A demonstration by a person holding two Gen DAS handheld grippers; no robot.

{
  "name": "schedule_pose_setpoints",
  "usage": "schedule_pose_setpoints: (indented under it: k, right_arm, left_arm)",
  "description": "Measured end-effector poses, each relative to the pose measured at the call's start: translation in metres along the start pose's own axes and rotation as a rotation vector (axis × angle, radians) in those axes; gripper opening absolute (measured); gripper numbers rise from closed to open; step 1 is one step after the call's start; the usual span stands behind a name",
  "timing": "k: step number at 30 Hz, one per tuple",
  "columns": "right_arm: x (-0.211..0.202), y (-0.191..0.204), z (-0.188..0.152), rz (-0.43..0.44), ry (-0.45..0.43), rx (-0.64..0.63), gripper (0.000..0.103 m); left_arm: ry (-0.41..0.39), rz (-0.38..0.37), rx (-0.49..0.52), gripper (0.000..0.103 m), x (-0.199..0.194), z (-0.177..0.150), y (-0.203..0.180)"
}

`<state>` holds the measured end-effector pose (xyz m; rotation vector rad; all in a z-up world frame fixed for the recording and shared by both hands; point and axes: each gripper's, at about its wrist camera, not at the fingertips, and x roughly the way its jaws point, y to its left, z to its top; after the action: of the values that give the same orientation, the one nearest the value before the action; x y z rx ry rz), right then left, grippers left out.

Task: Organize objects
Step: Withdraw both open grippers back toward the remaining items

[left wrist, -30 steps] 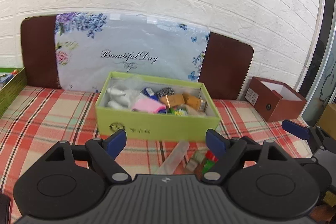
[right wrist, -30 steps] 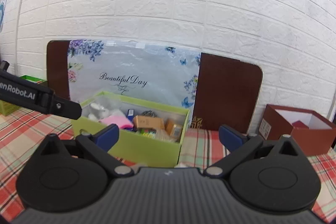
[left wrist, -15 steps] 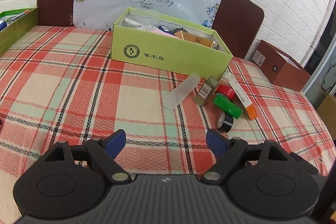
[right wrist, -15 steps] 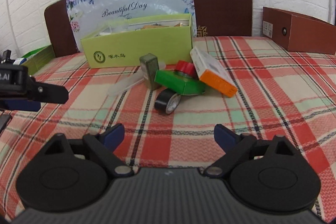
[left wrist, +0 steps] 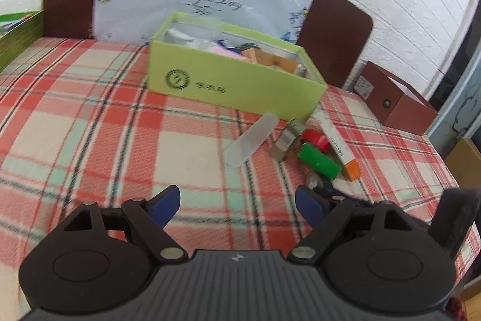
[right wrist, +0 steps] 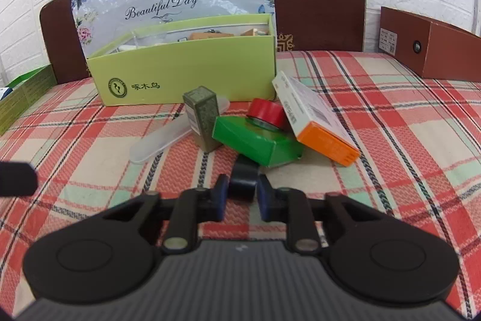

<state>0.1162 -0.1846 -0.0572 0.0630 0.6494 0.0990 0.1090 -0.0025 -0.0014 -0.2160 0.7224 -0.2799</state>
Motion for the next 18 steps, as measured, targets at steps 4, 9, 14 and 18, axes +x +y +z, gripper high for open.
schedule_pose_setpoints:
  k: [4,9,14,18]
  right_arm:
    - [-0.017,-0.012,-0.007,0.037,0.014,0.003,0.018]
    - [-0.044,-0.026,-0.018,0.068,0.021,-0.008,0.018]
    - [-0.055,-0.035,-0.024,0.077,0.025,0.006,0.018]
    - [-0.054,-0.036,-0.024,0.086,0.030,0.011,0.018]
  left_arm:
    - [0.000,-0.042,0.021,0.087,0.029,0.016,-0.020]
    - [-0.001,-0.058,0.064,0.087,0.072,0.037,-0.047]
    - [0.007,-0.062,0.073,0.087,0.093,0.050,-0.058]
    - [0.003,-0.032,0.126,0.087,0.106,0.056,-0.065]
